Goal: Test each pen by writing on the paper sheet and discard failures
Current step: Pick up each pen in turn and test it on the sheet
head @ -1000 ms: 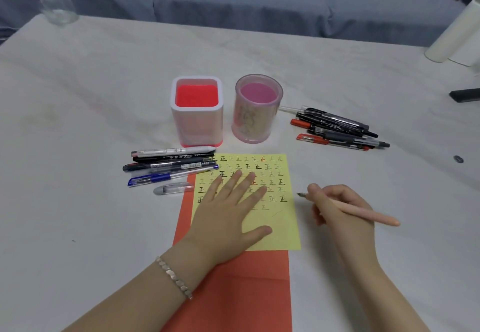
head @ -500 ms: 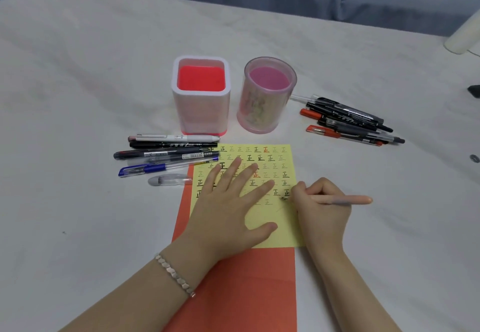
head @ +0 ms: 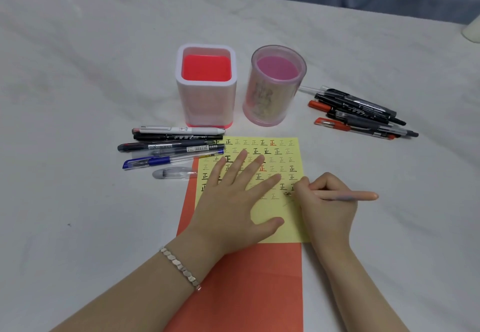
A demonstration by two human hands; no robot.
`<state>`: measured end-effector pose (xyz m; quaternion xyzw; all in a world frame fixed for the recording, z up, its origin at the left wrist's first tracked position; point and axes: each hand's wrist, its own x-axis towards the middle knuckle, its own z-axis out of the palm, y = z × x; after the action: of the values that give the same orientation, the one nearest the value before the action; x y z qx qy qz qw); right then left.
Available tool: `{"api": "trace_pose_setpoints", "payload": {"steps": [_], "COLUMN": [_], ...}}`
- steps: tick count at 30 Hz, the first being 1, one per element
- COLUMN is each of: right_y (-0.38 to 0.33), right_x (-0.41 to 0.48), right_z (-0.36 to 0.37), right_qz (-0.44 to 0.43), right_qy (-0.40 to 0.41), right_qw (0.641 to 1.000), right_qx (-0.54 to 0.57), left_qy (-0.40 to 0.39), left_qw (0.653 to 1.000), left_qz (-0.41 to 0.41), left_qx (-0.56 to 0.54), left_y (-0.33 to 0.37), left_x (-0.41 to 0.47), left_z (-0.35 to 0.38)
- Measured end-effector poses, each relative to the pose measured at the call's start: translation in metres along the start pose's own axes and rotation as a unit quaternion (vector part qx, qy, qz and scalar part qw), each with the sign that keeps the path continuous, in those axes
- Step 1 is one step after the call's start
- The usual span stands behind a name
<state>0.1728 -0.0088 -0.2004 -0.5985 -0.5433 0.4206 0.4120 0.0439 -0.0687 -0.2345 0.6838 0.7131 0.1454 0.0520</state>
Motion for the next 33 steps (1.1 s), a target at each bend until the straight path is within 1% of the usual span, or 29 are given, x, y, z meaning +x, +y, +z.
{"api": "trace_pose_setpoints", "payload": {"steps": [7,13,24,33], "right_y": [0.0001,-0.0018,-0.0039,-0.0039], "right_x": [-0.0001,-0.0023,-0.0029,-0.0031], "right_z": [0.0002,-0.0005,-0.0016,-0.0004], "right_qz": [-0.006,0.008,0.013,0.016], "right_qy": [-0.008,0.014,-0.007,0.008], "right_qw": [1.0,1.0,1.0,1.0], "right_qx": [-0.01,0.005,0.009,0.011], "left_qy": [0.002,0.001,0.003,0.005], "left_qw": [1.0,1.0,1.0,1.0], "left_qz": [-0.002,-0.004,-0.005,-0.005], "left_qx": [-0.001,-0.002,-0.001,-0.005], "left_y": [-0.0001,0.0002,0.0007,0.0009], "left_x": [0.0,0.0003,0.0,0.0001], "left_z": [-0.0001,-0.0006,-0.001,-0.0013]}}
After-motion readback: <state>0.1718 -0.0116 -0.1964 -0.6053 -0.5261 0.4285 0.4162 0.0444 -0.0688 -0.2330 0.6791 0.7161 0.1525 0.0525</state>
